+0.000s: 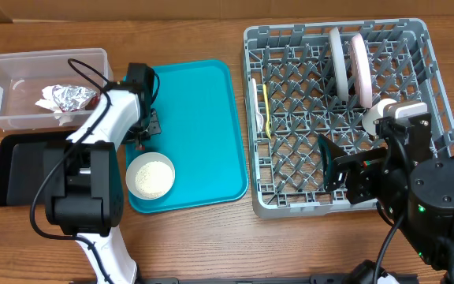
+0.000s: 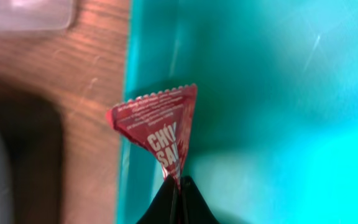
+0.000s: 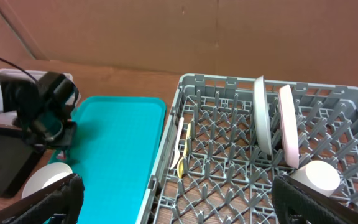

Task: Sort waste into correct bins and load items into the dishwasher rack
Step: 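Grasp the small red wrapper on the teal tray with the left gripper, then drop the red wrapper into the clear plastic bin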

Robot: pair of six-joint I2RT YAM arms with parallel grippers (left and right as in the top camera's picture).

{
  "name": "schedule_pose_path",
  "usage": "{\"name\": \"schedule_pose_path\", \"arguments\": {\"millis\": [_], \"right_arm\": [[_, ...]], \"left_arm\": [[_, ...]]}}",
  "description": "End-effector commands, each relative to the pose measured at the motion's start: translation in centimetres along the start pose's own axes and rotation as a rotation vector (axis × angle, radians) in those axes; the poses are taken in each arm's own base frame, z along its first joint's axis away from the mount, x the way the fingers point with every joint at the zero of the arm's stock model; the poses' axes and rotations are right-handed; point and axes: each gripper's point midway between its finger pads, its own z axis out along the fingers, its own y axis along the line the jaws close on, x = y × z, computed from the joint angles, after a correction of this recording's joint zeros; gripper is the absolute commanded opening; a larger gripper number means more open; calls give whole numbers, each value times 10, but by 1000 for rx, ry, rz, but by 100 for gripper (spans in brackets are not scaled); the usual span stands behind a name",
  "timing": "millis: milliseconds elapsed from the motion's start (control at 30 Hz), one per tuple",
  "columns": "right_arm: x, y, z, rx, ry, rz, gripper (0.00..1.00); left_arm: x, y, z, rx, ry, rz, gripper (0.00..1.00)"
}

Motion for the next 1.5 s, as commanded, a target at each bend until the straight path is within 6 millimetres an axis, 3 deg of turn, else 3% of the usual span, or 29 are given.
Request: {"name": "schedule_pose_path", "arguments": {"millis": [0, 33, 200, 300, 367, 467, 667, 700, 767, 833, 967, 1067, 1200, 1333, 1467], "right_arm": [[-4, -3, -4, 6, -21, 8, 100], [-4, -3, -4, 6, -21, 8, 100], [-4, -3, -4, 6, -21, 8, 100], [-4, -3, -4, 6, -21, 8, 100], [-4, -3, -4, 6, -21, 8, 100], [-4, -2, -4, 6, -21, 8, 100], [-4, -3, -4, 6, -21, 8, 100], [-4, -3, -4, 6, -21, 8, 100], [-4, -3, -4, 6, -21, 8, 100], [-4, -3, -4, 6, -21, 8, 100], [-4, -2, -4, 6, -21, 8, 100], [-4, -3, -4, 6, -21, 8, 100], [-4, -3, -4, 6, -21, 8, 100], [-4, -3, -4, 6, -21, 8, 100], [-4, -3, -4, 6, -21, 8, 100]], "left_arm": [[-35, 0, -65, 63, -105, -21, 4], [-42, 3, -90, 65, -134, -17, 4], [-70, 11, -163, 113, -295, 10, 4], [-84, 28, -180, 81, -372, -13, 4], [-95, 47, -180, 30, -406, -55, 4], [-110, 67, -164, 13, -407, -114, 4], [-133, 100, -99, -16, -334, -207, 6], [-136, 102, -90, -10, -327, -215, 22], [-140, 102, -81, 7, -319, -209, 70], [-140, 103, -86, 0, -327, -168, 75], [-127, 103, -104, 1, -300, -114, 77], [-110, 90, -124, 65, -268, -83, 71], [-76, 58, -174, 215, -262, -8, 66], [-46, 46, -220, 248, -301, 22, 68], [-9, 38, -236, 249, -247, 46, 70]]}}
